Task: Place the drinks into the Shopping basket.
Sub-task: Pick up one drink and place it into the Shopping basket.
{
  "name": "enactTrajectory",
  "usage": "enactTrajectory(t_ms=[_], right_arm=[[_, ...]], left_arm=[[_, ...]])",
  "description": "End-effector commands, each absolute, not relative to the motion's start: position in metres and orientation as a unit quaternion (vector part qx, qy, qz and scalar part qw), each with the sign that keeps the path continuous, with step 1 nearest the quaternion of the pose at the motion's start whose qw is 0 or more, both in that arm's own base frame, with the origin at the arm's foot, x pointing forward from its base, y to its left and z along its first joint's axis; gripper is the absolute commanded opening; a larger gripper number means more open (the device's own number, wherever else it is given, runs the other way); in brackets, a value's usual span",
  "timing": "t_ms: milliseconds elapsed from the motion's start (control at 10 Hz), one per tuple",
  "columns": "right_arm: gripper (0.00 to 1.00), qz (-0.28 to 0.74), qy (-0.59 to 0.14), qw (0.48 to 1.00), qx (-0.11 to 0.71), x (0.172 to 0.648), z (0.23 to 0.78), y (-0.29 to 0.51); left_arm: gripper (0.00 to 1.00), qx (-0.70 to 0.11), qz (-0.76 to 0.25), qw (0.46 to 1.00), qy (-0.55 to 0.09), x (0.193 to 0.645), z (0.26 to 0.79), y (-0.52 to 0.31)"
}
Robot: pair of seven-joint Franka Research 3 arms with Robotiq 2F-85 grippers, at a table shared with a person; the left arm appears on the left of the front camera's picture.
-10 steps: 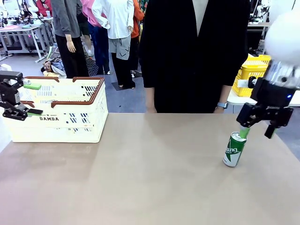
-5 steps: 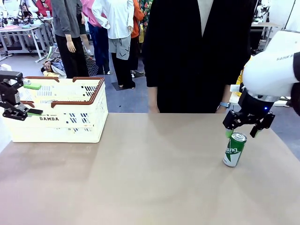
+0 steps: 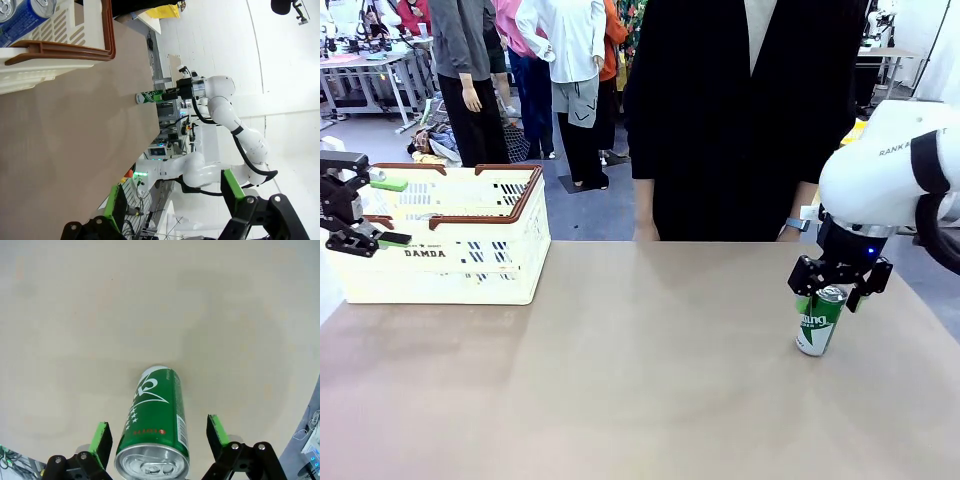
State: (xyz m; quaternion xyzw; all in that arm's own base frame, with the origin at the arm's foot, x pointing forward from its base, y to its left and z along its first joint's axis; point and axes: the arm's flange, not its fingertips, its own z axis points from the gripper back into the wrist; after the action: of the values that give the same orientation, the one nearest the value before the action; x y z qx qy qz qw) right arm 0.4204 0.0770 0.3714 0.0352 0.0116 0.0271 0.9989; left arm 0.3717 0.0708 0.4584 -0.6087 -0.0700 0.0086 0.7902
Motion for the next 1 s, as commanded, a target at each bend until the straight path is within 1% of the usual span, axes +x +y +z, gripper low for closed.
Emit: enactTrajectory(t_ms=[0, 100, 200, 300, 700, 900], right_arm=[[1.0, 0.024, 0.014, 0.999, 0.031, 0.428, 0.375, 0.083], [0.85, 0.03, 0.018, 0.999, 0.025, 0.425, 0.374, 0.084], [0.25, 0.032, 0.028, 0.999, 0.02, 0.424, 0.375, 0.085], [0.0, 0.033, 0.032, 0.999, 0.02, 0.424, 0.377, 0.085], [0.0, 0.035, 0.05, 0.998, 0.02, 0.423, 0.381, 0.086], [0.0, 0.046, 0.04, 0.998, 0.023, 0.417, 0.401, 0.092]], left_arm=[[1.0, -0.612, 0.009, 0.788, -0.068, 0.37, 0.462, 0.071], [1.0, -0.612, 0.009, 0.788, -0.068, 0.37, 0.462, 0.071], [1.0, -0.612, 0.009, 0.788, -0.068, 0.37, 0.462, 0.071], [1.0, -0.612, 0.009, 0.788, -0.068, 0.37, 0.462, 0.071], [1.0, -0.612, 0.009, 0.788, -0.068, 0.37, 0.462, 0.071], [1.0, -0.612, 0.009, 0.788, -0.068, 0.37, 0.462, 0.071]])
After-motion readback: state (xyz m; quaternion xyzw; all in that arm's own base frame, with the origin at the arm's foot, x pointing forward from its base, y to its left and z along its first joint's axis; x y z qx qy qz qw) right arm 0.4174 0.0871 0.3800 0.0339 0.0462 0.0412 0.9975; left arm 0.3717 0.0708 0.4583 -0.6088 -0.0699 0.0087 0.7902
